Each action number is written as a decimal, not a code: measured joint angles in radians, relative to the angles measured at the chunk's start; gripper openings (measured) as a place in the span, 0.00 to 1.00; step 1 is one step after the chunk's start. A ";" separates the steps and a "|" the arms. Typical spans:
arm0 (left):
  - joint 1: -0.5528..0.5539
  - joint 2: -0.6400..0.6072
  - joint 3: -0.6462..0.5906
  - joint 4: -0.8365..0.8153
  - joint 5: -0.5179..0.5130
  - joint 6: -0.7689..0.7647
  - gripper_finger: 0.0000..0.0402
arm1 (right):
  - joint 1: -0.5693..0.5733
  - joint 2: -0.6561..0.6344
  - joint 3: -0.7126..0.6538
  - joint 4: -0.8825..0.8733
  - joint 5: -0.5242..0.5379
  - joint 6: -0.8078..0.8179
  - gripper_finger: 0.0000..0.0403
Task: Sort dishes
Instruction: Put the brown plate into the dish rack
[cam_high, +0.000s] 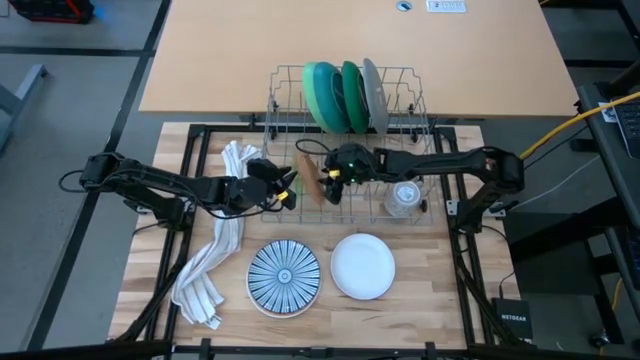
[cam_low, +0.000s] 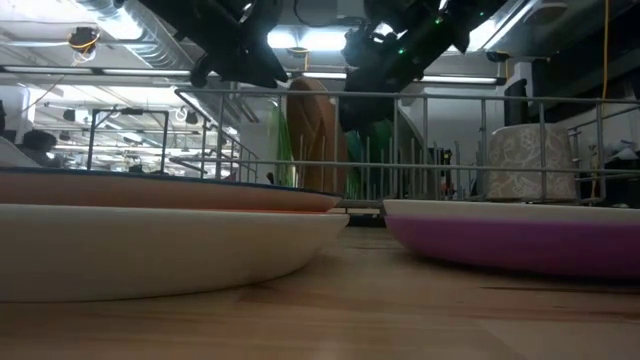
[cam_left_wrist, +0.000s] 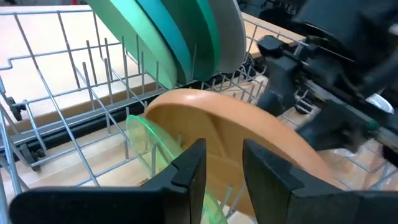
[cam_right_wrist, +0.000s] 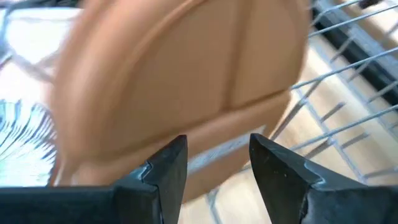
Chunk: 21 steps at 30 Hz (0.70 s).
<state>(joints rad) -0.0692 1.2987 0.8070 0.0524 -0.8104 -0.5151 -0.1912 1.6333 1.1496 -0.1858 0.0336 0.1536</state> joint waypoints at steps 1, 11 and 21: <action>0.000 0.000 0.000 0.007 0.000 0.007 0.23 | 0.008 -0.006 0.000 -0.008 -0.007 -0.008 0.45; 0.000 0.001 0.000 0.091 0.000 0.080 0.23 | 0.084 -0.030 0.000 0.008 0.009 -0.062 0.45; -0.048 0.001 0.000 0.108 0.031 0.152 0.23 | 0.087 -0.030 0.000 -0.002 0.042 -0.059 0.45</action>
<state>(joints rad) -0.1177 1.2995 0.8070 0.1609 -0.7799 -0.3629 -0.1040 1.6035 1.1492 -0.1878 0.0759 0.0946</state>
